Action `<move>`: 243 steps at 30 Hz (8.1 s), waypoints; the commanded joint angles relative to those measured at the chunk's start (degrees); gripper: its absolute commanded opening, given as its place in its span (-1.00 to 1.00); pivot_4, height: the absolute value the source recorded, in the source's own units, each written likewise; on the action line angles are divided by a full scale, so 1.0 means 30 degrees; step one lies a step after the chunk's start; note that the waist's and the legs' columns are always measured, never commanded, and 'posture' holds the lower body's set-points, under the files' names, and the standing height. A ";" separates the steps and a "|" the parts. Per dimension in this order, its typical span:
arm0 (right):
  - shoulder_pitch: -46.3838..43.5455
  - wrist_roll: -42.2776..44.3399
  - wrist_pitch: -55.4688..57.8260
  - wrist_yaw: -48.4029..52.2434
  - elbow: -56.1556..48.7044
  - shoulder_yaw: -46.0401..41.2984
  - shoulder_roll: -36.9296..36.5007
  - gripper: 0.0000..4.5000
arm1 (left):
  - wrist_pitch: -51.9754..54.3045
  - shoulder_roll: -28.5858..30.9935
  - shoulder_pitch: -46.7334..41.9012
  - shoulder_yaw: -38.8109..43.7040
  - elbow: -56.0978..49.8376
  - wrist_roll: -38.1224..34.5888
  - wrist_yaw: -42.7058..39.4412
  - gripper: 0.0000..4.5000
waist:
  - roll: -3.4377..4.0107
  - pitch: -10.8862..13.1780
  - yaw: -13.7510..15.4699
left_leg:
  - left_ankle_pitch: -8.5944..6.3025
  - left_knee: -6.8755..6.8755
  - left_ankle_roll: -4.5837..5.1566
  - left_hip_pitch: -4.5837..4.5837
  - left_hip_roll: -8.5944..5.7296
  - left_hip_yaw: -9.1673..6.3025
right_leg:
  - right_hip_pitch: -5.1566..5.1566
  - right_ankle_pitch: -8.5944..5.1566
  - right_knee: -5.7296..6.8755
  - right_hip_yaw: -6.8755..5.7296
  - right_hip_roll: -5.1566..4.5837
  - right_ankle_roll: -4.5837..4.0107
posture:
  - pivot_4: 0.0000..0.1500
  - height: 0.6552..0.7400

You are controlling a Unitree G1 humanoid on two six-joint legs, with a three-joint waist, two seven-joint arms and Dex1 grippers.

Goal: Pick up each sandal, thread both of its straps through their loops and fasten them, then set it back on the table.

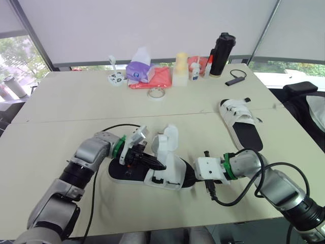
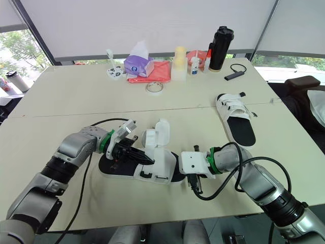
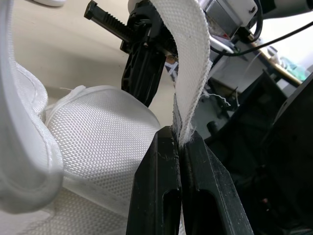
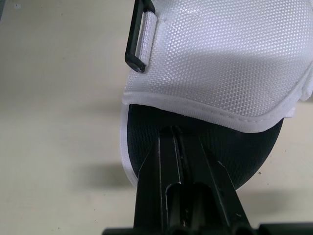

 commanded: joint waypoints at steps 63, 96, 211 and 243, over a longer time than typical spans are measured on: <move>0.0019 -0.1664 -0.0291 -0.0110 0.2033 0.1205 0.0137 -1.00 | 0.0865 0.5003 0.8477 0.1802 -0.7127 -0.1174 0.1634 0.97 | 0.0004 -0.0011 -0.0114 | -0.0041 -0.0043 -0.0061 0.0041 0.0056 -0.0037 | -0.0027 0.0012 -0.0075 0.0015 -0.0013 -0.0042 | 1.00 1.00; 0.0224 -0.2085 -0.0383 -0.0168 0.2001 0.1128 0.0433 -1.00 | 0.2526 0.2558 0.8970 0.2268 -0.8776 -0.2924 0.3608 -0.99 | -0.0021 -0.0123 -0.0140 | -0.0050 -0.0056 -0.0071 0.0078 0.0096 -0.0035 | 0.0015 -0.0010 -0.0191 0.0014 -0.0040 -0.0008 | 1.00 1.00; -0.0228 -0.3109 -0.2146 -0.0367 0.3248 0.1362 0.0685 -1.00 | 0.9747 -0.2994 0.0284 0.8753 -0.2154 -0.8864 0.9102 -0.98 | -0.0133 -0.0111 -0.0455 | -0.0048 -0.0070 -0.0069 0.0119 0.0051 -0.0037 | 0.0127 0.0012 -0.0184 -0.0018 -0.0004 0.0022 | 1.00 1.00; -0.0074 -0.3232 -0.2030 -0.0407 0.2970 0.1344 0.0612 -1.00 | 0.5347 -0.4995 0.0145 0.7728 0.3490 -0.5513 0.8762 -0.98 | -0.0135 -0.0110 -0.0448 | -0.0049 -0.0074 -0.0070 0.0117 0.0050 -0.0035 | 0.0115 0.0008 -0.0206 -0.0020 -0.0010 0.0023 | 1.00 1.00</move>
